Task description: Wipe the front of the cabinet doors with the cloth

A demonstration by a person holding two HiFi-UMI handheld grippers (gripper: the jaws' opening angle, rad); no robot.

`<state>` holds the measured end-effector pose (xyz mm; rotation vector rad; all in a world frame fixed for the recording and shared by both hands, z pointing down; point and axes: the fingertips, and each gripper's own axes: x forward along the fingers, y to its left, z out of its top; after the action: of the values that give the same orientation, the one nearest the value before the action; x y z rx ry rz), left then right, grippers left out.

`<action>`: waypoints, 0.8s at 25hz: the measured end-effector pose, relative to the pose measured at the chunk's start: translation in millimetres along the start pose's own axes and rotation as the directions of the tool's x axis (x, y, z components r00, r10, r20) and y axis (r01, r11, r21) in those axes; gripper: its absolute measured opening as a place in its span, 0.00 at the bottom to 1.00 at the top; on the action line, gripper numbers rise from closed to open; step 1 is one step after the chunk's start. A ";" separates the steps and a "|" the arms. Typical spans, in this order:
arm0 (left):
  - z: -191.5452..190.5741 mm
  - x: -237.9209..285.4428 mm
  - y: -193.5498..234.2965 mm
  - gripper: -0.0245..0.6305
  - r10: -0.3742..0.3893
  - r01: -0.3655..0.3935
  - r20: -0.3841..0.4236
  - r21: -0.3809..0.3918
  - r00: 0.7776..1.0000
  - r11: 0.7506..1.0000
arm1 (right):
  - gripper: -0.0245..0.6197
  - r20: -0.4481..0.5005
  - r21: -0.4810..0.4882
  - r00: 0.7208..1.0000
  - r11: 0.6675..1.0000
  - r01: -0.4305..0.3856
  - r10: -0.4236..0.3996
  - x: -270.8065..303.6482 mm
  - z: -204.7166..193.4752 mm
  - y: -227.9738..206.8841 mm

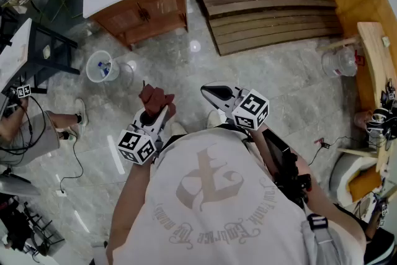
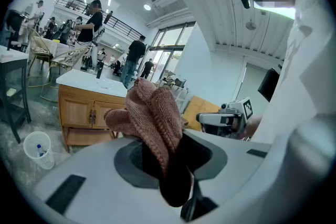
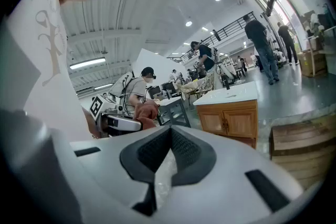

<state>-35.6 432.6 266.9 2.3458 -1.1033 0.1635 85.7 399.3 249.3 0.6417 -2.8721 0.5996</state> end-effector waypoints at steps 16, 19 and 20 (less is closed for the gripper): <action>-2.0 19.9 -13.8 0.22 -0.020 0.021 -0.029 0.029 0.999 0.999 | 0.06 0.013 0.036 0.999 0.998 0.052 -0.052 -14.5 -6.3 -19.3; -2.7 19.9 -12.8 0.22 -0.004 0.005 -0.029 0.029 1.000 1.000 | 0.06 0.010 0.038 0.999 0.998 0.040 -0.041 -11.7 -8.2 -21.5; -3.6 21.8 -13.2 0.22 0.001 0.000 -0.029 0.028 1.000 1.000 | 0.06 0.009 0.039 0.999 0.999 0.036 -0.036 -12.5 -9.4 -23.5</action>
<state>-10.9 426.5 271.5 2.3599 -1.0942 0.2137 107.5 388.4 263.4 0.7023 -2.8575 0.6505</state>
